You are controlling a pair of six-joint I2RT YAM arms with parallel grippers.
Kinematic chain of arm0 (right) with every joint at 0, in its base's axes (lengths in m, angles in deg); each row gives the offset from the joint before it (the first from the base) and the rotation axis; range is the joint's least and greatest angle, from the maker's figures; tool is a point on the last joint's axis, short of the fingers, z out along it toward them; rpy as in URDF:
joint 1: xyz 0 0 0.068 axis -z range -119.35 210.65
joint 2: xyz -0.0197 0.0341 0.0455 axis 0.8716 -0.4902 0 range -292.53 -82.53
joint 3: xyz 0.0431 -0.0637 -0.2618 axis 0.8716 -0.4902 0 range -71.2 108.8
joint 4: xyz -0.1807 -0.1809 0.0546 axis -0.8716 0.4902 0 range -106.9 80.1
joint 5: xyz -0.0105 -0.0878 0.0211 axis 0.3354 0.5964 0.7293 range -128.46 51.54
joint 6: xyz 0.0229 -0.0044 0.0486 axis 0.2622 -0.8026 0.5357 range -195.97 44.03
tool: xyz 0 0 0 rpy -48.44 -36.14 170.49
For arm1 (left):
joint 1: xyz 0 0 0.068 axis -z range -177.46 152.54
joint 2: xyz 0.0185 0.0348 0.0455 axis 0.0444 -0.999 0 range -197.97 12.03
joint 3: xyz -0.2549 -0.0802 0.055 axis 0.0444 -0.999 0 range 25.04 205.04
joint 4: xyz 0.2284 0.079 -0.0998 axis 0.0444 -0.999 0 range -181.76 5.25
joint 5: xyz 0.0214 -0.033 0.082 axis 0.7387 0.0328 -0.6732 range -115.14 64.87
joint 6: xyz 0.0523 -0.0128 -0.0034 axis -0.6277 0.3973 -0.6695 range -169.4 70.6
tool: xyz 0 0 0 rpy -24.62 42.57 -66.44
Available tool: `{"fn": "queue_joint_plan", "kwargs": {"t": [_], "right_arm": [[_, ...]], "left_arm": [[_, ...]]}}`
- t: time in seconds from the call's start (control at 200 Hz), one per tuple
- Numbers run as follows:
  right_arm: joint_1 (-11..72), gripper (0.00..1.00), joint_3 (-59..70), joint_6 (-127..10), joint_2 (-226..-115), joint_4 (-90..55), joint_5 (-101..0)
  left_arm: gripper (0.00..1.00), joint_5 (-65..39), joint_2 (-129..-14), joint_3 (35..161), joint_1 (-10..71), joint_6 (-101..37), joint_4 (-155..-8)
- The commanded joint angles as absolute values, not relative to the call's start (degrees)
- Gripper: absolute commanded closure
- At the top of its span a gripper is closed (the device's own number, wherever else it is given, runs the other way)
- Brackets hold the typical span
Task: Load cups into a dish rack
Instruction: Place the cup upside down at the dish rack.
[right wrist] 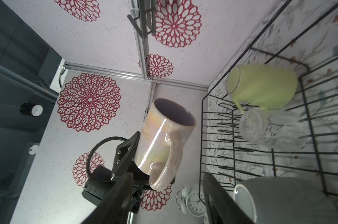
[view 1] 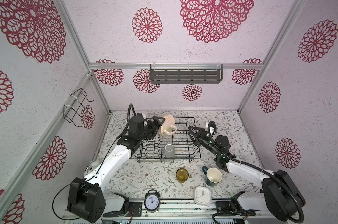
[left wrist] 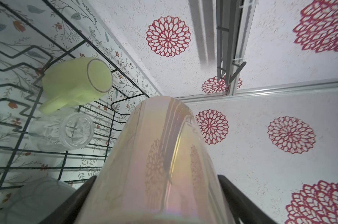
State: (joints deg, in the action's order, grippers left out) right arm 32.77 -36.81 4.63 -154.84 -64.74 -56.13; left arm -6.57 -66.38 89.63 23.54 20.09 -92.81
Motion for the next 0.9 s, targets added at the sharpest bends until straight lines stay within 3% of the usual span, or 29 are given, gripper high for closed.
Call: {"fn": "queue_joint_plan", "kwargs": {"t": [0.0,0.335,0.62,0.896], "right_arm": [[36.0,0.38,-37.5,-5.8,-150.0,-55.4,-52.4],[42.9,0.36,-38.2,-18.4,-141.5,-44.0,-48.1],[45.1,0.35,-36.5,-24.4,-141.6,-38.5,-48.2],[45.5,0.35,-37.1,-25.6,-143.3,-38.2,-48.1]], "left_arm": [[0.44,-5.0,-69.5,99.6,25.2,9.1,-102.0],[0.46,-12.7,-87.2,128.7,31.6,-8.0,-129.0],[0.46,-17.5,-103.8,149.8,33.4,-17.1,-143.9],[0.46,-19.0,-112.9,155.6,33.7,-21.3,-143.3]]}}
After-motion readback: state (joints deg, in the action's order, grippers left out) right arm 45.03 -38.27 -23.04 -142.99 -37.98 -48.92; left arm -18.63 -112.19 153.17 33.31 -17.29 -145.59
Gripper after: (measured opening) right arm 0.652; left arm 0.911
